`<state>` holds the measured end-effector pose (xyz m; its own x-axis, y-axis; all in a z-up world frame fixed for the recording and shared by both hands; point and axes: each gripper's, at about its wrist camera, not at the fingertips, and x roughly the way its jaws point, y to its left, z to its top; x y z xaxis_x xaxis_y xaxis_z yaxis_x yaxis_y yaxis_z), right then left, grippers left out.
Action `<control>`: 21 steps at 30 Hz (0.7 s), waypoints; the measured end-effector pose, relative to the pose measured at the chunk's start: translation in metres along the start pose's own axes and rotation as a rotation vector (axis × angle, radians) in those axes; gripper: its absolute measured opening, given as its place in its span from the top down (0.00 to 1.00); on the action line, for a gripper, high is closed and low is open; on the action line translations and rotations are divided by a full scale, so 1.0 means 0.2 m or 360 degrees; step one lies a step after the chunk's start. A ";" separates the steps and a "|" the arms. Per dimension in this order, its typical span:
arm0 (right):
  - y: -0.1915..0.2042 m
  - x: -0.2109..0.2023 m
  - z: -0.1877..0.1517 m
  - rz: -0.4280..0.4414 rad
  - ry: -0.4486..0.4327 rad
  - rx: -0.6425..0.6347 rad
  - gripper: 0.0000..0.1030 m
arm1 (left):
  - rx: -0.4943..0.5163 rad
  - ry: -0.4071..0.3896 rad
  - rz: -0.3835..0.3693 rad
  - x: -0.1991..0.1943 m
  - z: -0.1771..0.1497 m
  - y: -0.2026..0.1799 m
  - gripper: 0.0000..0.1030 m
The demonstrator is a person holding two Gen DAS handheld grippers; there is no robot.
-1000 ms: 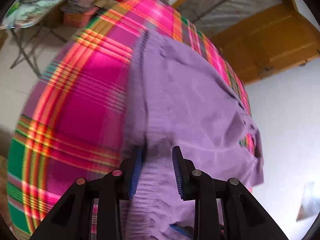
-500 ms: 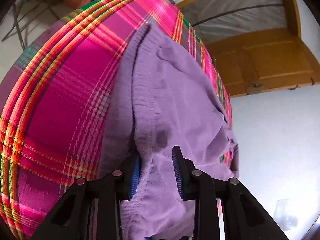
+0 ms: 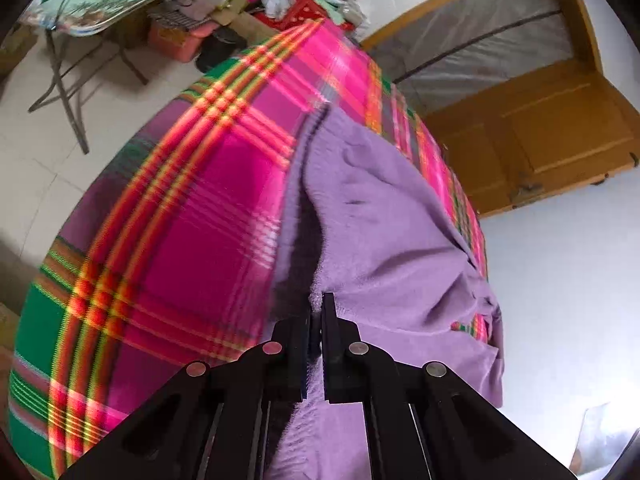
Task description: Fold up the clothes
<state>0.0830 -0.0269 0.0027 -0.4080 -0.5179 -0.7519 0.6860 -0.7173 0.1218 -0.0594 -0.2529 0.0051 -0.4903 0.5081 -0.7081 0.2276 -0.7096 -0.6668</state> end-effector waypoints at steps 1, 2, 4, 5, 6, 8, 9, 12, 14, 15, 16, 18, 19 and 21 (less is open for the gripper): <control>0.00 0.00 0.00 0.0004 0.0005 0.0000 0.97 | -0.0018 0.0003 0.0005 0.01 0.00 0.03 0.96; 0.00 0.01 0.00 0.0005 0.0008 0.0002 0.97 | -0.0029 0.0002 0.0007 0.01 -0.01 0.04 0.96; -0.01 0.00 0.00 0.0011 0.0000 0.0011 0.97 | -0.0028 -0.0011 -0.0004 0.00 -0.01 0.05 0.96; -0.01 0.00 0.00 0.0012 -0.0005 0.0014 0.97 | -0.0025 -0.0018 -0.0004 0.00 -0.01 0.05 0.96; -0.01 0.00 0.01 0.0015 -0.0012 0.0016 0.97 | -0.0015 -0.0024 0.0006 0.00 -0.01 0.04 0.96; -0.02 0.00 0.00 0.0019 -0.0014 0.0017 0.97 | 0.0005 -0.0035 0.0025 0.01 -0.02 0.03 0.96; -0.02 0.00 0.00 0.0020 -0.0014 0.0017 0.97 | 0.0015 -0.0041 0.0035 0.01 -0.02 0.02 0.96; -0.02 0.00 -0.01 0.0020 0.0003 0.0019 0.97 | 0.0044 -0.0059 0.0065 0.02 -0.02 0.00 0.96; -0.02 0.00 0.00 0.0018 0.0001 0.0015 0.97 | 0.0064 -0.0070 0.0084 0.03 -0.02 -0.01 0.96; -0.02 0.00 0.00 0.0017 -0.0001 0.0014 0.97 | 0.0074 -0.0076 0.0094 0.03 -0.02 -0.01 0.96; -0.01 0.00 0.00 0.0016 -0.0003 0.0013 0.97 | 0.0084 -0.0082 0.0104 0.03 -0.03 -0.02 0.96; -0.01 0.00 0.00 0.0016 -0.0005 0.0009 0.97 | 0.0080 -0.0086 0.0102 0.04 -0.02 -0.02 0.96; -0.01 0.00 0.00 0.0017 0.0001 0.0010 0.97 | 0.0073 -0.0086 0.0096 0.05 -0.02 -0.01 0.96; -0.02 0.01 0.00 0.0020 0.0015 0.0011 0.96 | 0.0077 -0.0084 0.0105 0.05 -0.02 -0.01 0.93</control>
